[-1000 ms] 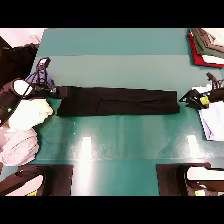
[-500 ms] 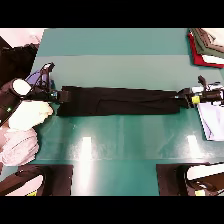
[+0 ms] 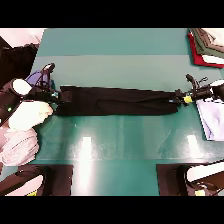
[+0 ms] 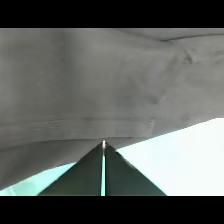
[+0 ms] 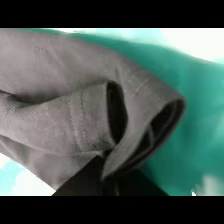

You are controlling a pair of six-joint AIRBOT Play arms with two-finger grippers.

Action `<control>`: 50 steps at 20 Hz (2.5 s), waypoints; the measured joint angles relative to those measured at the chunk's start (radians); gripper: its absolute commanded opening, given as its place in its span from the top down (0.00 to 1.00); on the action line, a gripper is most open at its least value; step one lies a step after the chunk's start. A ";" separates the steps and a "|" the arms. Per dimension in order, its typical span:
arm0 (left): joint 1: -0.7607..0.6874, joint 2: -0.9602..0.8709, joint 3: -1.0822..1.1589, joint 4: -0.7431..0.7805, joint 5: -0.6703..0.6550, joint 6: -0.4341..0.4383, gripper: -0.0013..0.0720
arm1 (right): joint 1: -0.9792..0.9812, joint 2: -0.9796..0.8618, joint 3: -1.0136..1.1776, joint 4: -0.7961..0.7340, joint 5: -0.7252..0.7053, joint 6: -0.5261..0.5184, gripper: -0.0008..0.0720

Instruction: Fold the shirts.

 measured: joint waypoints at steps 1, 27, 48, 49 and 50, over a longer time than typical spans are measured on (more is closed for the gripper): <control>-0.011 -0.009 0.007 -0.015 0.001 0.000 0.95 | 0.001 0.015 0.005 0.013 0.002 -0.002 0.97; -0.282 -0.682 0.716 -0.031 -0.046 0.035 0.95 | 0.643 0.132 0.714 0.099 0.014 0.203 0.97; 0.131 -0.160 0.734 0.329 -0.288 0.037 0.95 | 1.149 -0.251 0.824 0.104 -0.614 0.073 0.27; 0.132 -0.159 0.734 0.329 -0.296 0.037 0.95 | 1.143 -0.245 0.814 0.100 -0.620 0.071 0.27; 0.133 -0.157 0.734 0.329 -0.306 0.037 0.95 | 1.126 -0.228 0.795 0.098 -0.618 0.069 0.27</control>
